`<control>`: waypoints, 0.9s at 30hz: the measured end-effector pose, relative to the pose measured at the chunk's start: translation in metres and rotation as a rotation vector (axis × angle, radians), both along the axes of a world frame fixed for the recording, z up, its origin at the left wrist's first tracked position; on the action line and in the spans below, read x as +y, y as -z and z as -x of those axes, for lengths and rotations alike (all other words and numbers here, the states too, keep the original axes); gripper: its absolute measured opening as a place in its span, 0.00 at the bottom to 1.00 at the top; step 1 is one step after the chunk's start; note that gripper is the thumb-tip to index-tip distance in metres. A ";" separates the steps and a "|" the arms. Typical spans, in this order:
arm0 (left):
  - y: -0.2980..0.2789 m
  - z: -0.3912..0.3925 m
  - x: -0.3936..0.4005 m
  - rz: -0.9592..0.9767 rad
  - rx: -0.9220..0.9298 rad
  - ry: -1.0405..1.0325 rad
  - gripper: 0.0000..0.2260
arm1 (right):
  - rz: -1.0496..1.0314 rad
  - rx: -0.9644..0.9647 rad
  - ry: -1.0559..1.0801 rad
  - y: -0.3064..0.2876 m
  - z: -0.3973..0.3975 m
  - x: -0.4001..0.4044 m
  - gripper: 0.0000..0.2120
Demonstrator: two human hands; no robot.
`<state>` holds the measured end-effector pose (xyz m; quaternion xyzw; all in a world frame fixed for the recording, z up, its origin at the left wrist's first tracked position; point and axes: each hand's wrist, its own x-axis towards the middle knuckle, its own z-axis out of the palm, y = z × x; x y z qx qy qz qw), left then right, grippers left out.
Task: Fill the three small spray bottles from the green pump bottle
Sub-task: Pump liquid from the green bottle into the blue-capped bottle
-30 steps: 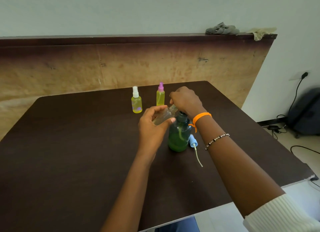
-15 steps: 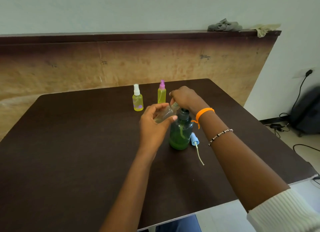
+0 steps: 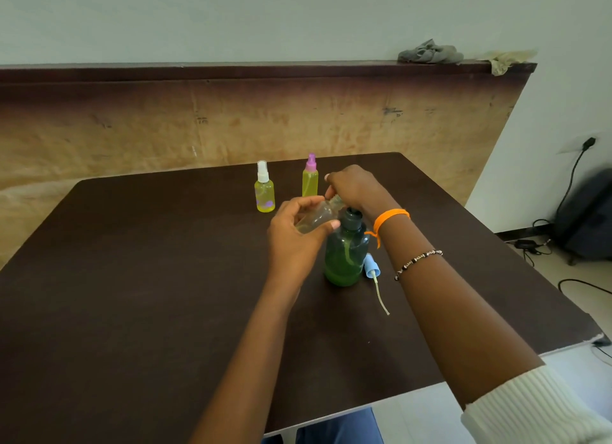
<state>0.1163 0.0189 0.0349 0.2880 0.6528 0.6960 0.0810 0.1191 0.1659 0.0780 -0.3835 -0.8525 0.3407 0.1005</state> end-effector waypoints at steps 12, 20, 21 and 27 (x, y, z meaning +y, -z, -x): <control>-0.004 0.001 -0.001 0.002 0.004 0.005 0.17 | 0.080 -0.105 -0.107 -0.011 0.002 -0.003 0.20; -0.005 0.001 -0.001 0.011 0.018 0.000 0.17 | 0.101 -0.084 -0.106 -0.011 0.001 -0.003 0.21; -0.006 0.001 -0.002 0.008 0.015 0.005 0.16 | 0.115 -0.087 -0.115 -0.013 0.001 -0.004 0.21; -0.004 0.005 -0.001 0.015 0.016 0.005 0.16 | 0.028 -0.023 0.051 -0.007 0.000 -0.006 0.22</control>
